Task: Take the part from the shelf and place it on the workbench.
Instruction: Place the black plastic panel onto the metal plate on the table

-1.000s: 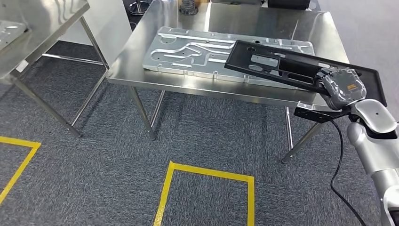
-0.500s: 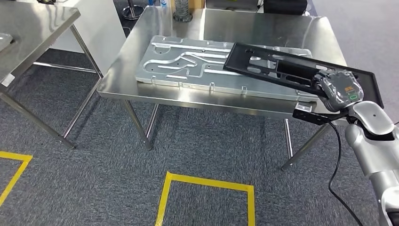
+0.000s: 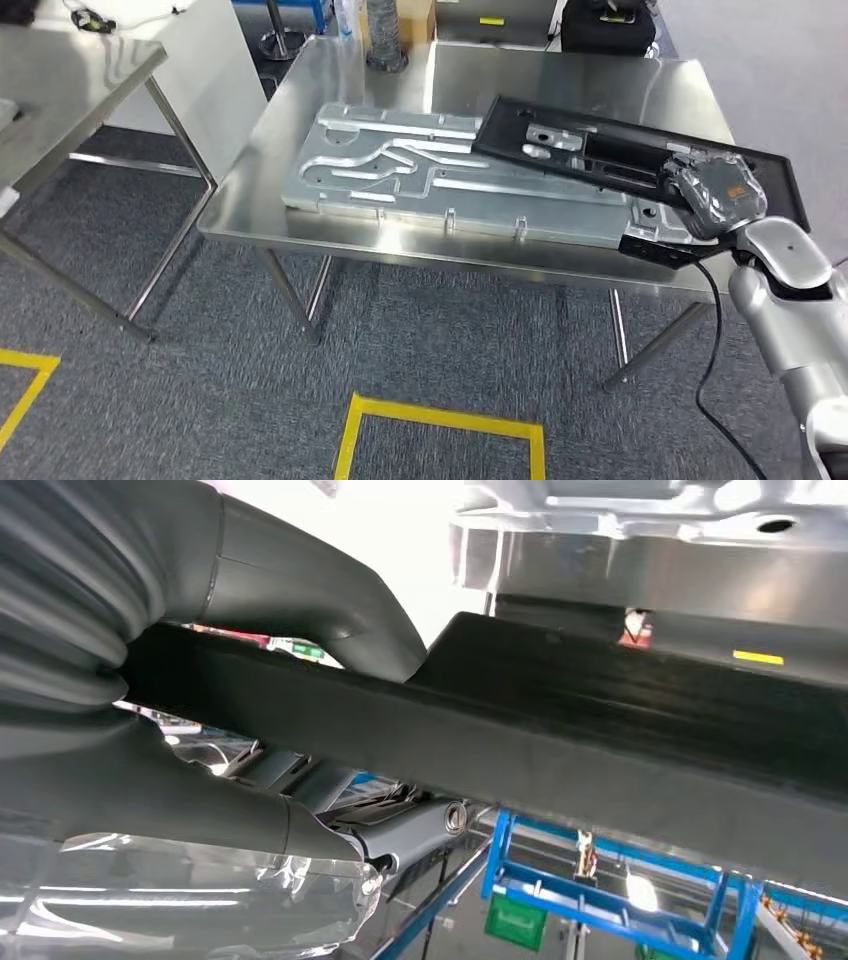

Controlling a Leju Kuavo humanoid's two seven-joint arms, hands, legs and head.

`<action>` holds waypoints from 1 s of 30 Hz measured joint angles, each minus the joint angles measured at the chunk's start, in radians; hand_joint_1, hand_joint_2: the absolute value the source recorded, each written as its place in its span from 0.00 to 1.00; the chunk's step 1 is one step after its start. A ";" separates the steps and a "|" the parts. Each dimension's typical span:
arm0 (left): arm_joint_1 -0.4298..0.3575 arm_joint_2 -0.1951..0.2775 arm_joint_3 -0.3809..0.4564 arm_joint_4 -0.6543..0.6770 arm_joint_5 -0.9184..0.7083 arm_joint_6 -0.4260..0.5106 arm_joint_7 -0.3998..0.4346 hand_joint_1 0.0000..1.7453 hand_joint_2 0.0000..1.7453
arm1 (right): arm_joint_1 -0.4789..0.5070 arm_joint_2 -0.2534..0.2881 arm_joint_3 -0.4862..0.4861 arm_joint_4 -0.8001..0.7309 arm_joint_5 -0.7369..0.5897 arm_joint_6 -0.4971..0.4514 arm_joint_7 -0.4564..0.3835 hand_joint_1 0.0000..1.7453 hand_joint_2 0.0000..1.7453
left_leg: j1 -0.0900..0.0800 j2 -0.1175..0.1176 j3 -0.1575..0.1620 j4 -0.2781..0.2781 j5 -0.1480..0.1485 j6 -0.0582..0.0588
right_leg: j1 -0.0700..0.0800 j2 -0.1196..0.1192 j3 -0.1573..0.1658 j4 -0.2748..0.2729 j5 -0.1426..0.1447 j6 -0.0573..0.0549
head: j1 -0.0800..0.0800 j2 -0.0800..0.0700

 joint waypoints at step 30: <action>0.023 0.000 0.009 0.000 0.014 0.007 -0.038 0.00 1.00 | -0.137 0.056 0.076 0.102 -0.011 -0.006 -0.050 1.00 1.00 | -0.005 -0.024 -0.091 0.036 0.038 0.015 | 0.015 0.018 -0.033 0.020 0.004 -0.009 | 0.001 0.000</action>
